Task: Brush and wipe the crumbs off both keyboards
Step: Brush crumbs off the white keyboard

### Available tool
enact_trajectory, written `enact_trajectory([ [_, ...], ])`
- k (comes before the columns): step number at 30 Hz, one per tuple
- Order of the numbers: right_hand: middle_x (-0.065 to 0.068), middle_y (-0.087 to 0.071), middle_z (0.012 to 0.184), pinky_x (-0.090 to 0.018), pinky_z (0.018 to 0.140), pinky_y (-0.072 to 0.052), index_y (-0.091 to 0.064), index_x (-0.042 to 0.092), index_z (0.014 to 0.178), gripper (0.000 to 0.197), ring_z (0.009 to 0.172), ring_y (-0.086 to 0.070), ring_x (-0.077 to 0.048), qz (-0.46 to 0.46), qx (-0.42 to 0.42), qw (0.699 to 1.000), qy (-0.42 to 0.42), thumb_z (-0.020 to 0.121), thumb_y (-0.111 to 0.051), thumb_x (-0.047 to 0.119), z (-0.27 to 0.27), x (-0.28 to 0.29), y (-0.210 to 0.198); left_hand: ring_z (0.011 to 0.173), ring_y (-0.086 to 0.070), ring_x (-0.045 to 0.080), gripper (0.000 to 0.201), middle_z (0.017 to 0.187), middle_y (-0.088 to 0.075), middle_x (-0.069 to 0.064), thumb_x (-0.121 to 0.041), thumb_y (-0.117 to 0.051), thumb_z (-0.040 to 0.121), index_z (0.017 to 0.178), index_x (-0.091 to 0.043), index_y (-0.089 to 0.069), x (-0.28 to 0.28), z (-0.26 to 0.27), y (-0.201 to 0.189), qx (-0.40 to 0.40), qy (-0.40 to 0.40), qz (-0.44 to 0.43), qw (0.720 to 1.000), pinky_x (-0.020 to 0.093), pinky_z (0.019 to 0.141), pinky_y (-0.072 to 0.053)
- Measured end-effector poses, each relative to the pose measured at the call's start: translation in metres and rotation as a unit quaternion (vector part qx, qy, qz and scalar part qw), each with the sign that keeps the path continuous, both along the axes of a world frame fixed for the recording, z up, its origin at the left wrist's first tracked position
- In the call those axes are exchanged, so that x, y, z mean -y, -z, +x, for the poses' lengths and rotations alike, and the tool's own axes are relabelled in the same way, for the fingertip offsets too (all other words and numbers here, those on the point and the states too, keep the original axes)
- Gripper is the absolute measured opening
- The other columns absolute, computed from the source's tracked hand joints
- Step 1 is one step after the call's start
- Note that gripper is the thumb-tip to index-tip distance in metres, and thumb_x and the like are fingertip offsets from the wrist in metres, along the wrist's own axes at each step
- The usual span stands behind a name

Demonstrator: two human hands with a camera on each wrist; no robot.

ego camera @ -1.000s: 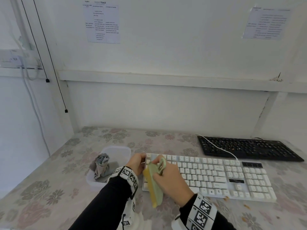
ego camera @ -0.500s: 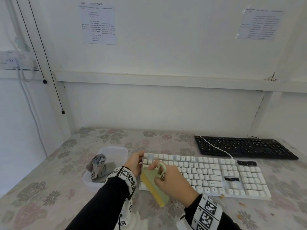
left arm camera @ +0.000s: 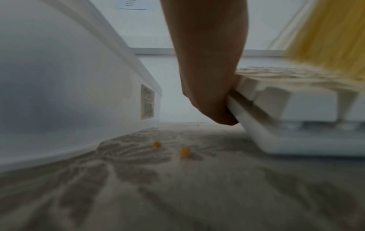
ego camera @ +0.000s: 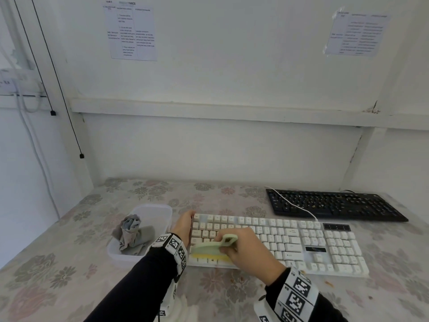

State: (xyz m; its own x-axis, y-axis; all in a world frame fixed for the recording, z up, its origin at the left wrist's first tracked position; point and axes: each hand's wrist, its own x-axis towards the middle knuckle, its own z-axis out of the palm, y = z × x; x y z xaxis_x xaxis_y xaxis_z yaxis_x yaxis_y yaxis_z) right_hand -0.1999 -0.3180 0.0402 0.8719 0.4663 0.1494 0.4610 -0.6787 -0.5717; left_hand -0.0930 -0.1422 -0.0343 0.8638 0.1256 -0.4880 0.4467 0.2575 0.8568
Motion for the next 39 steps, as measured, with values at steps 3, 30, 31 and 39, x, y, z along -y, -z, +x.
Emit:
enact_trajectory([
  [3, 0.002, -0.064, 0.089, -0.025, 0.073, -0.046, -0.061, 0.016, 0.089, 0.012, 0.080, -0.054, -0.010, -0.076, 0.018, 0.997, 0.013, 0.085, -0.054, 0.007, -0.002, 0.013, -0.004, 0.057, -0.058, 0.027, 0.033, 0.063, -0.059, 0.012, -0.029, -0.046, 0.088, 0.059, -0.014, -0.054, 0.000, 0.000, 0.001, 0.005, -0.011, 0.002, 1.000, 0.035, 0.062, -0.051],
  [30, 0.001, -0.064, 0.097, -0.030, 0.081, -0.049, -0.062, 0.018, 0.101, 0.021, 0.089, -0.057, -0.014, -0.075, 0.064, 0.994, -0.045, 0.087, -0.048, 0.012, -0.013, 0.027, 0.004, 0.057, -0.054, 0.027, 0.033, 0.061, -0.057, 0.011, -0.024, -0.046, 0.088, 0.057, -0.014, -0.052, 0.003, 0.002, 0.001, 0.022, 0.017, 0.008, 1.000, 0.033, 0.063, -0.047],
  [31, 0.002, -0.063, 0.100, -0.029, 0.081, -0.049, -0.061, 0.019, 0.106, 0.024, 0.092, -0.057, -0.014, -0.081, 0.071, 0.993, -0.047, 0.088, -0.048, 0.012, -0.014, 0.024, 0.009, 0.058, -0.054, 0.028, 0.032, 0.065, -0.056, 0.011, -0.025, -0.046, 0.087, 0.058, -0.014, -0.052, 0.003, 0.001, 0.000, 0.021, 0.018, 0.009, 1.000, 0.034, 0.065, -0.048],
  [39, 0.006, -0.057, 0.096, -0.012, 0.052, -0.022, -0.057, 0.025, 0.106, 0.022, 0.089, -0.055, -0.016, -0.135, 0.124, 0.983, 0.019, 0.091, -0.041, 0.022, -0.014, 0.034, 0.014, 0.058, -0.056, 0.027, 0.030, 0.065, -0.056, 0.012, -0.027, -0.046, 0.086, 0.060, -0.014, -0.053, 0.003, -0.004, -0.003, 0.023, 0.017, 0.015, 0.999, 0.034, 0.065, -0.049],
])
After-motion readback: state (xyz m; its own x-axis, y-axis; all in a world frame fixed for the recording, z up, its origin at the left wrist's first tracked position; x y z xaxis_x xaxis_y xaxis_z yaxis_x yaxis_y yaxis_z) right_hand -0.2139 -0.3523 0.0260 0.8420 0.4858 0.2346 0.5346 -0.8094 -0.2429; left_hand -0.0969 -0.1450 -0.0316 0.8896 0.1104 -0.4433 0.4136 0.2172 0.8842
